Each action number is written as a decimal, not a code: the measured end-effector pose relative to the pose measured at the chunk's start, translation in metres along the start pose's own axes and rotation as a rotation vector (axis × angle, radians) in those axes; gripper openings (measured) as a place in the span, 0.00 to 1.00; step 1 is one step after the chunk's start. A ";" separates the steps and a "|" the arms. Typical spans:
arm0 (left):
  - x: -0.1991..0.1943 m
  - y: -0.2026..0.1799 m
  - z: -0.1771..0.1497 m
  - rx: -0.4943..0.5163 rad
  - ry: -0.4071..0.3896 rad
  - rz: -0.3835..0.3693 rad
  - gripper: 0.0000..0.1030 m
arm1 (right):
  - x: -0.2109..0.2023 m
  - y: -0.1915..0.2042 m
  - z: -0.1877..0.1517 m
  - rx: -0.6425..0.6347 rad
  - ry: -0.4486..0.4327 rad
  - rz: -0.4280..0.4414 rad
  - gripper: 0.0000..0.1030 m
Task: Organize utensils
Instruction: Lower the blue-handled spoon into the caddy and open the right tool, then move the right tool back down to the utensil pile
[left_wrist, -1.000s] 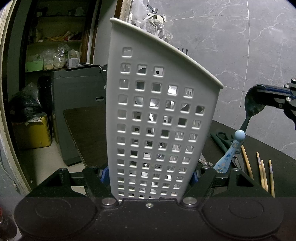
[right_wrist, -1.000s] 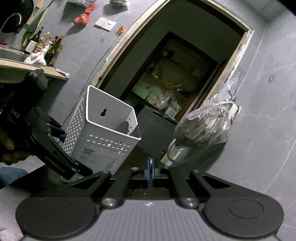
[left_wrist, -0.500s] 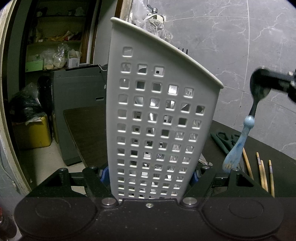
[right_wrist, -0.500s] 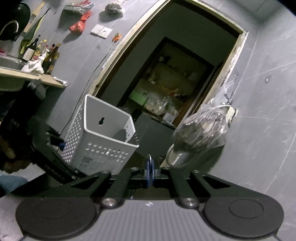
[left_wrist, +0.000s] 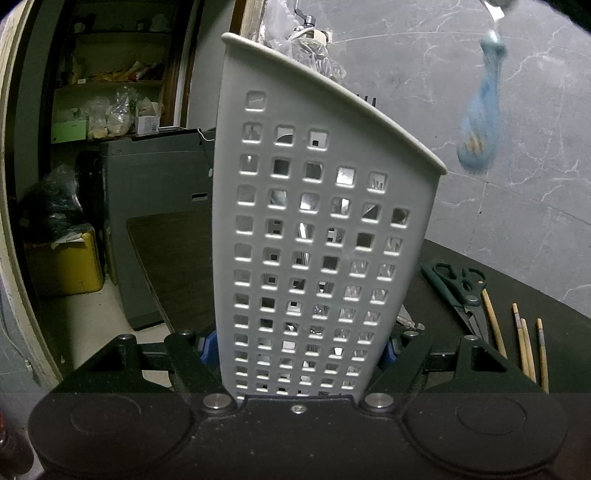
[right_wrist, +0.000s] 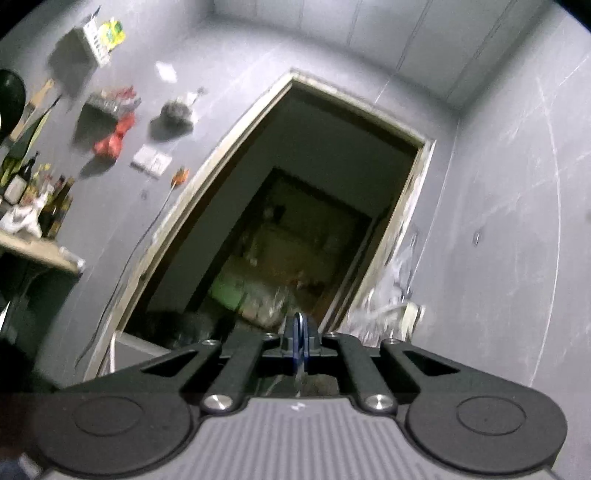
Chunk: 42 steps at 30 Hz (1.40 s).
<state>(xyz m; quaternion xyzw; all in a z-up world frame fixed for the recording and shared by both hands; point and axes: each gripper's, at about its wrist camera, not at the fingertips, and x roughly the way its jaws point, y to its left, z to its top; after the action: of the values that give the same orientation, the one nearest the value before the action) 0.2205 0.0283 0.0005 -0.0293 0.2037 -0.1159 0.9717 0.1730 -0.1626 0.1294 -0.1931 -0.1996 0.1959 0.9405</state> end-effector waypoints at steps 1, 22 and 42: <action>0.000 0.000 0.000 0.000 0.000 0.000 0.75 | 0.004 0.000 0.004 0.006 -0.016 -0.001 0.03; 0.000 0.000 0.000 0.000 0.000 0.001 0.75 | 0.057 0.033 -0.001 0.079 -0.004 0.129 0.03; 0.000 0.000 0.000 -0.001 0.000 0.001 0.75 | 0.065 0.057 -0.032 0.079 0.120 0.209 0.03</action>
<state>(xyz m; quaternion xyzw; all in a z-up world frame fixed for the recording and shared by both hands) 0.2204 0.0283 0.0006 -0.0296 0.2039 -0.1156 0.9717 0.2258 -0.0946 0.0967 -0.1870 -0.1139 0.2884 0.9321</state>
